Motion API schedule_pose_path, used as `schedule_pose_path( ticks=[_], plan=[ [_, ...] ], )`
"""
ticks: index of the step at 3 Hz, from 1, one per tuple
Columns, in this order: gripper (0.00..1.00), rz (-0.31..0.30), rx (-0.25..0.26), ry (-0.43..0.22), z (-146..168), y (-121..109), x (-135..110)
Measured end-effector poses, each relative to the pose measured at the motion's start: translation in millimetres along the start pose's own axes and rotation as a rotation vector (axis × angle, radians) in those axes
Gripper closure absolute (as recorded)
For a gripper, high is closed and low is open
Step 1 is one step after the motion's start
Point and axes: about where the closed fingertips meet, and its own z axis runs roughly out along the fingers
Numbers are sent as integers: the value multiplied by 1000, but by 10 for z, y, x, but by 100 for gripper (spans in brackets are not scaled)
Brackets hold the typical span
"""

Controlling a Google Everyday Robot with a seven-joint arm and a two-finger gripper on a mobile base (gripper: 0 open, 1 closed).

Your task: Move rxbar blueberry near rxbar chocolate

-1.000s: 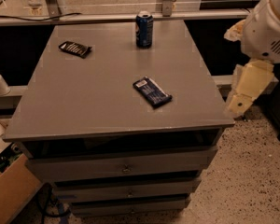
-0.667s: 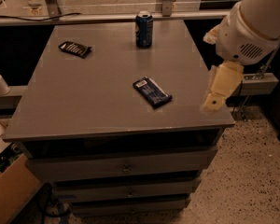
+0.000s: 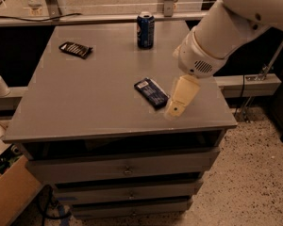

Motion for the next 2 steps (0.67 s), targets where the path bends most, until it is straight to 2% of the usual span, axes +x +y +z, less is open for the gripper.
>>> schedule_pose_path(
  ticks=[1, 2],
  plan=[
    [0, 0, 0, 0, 0, 0, 0],
    [0, 14, -8, -64, 64, -96, 14]
  ],
)
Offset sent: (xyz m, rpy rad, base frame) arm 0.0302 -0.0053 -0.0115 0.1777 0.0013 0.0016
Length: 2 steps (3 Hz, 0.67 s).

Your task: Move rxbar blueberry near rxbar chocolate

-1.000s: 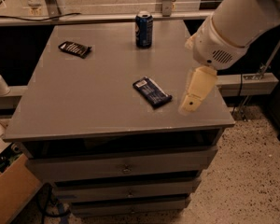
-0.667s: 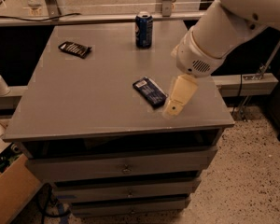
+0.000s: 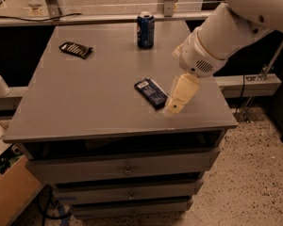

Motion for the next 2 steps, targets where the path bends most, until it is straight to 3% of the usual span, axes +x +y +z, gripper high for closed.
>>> schedule_pose_path(
  ticks=[2],
  plan=[
    [0, 62, -20, -150, 393, -345, 32]
  ],
)
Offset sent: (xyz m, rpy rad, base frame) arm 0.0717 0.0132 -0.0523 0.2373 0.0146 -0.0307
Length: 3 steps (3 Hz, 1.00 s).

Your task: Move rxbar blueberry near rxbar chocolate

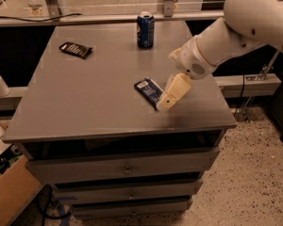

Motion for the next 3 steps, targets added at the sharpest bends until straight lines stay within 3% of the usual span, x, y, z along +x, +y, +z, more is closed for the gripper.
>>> schedule_pose_path(
  ticks=[2, 3],
  plan=[
    [0, 11, -30, 14, 485, -61, 133],
    [15, 25, -44, 33, 630, -61, 169]
  ],
)
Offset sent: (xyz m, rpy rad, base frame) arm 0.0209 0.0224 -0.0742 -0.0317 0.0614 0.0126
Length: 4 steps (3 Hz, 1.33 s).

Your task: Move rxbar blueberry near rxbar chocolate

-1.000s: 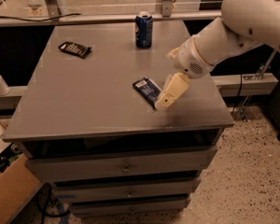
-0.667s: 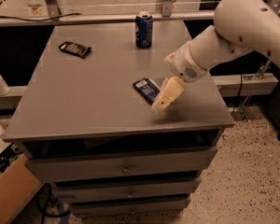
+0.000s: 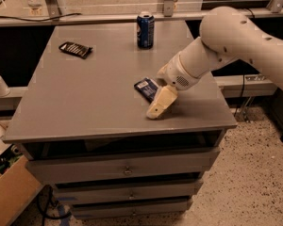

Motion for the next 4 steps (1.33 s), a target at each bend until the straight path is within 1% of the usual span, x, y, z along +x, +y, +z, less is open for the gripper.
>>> schedule_pose_path(
  ticks=[1, 3, 4],
  plan=[
    [38, 24, 3, 9, -9, -46, -9],
    [85, 51, 34, 20, -216, -158, -50],
    [100, 52, 42, 23, -266, -169, -85]
  ],
)
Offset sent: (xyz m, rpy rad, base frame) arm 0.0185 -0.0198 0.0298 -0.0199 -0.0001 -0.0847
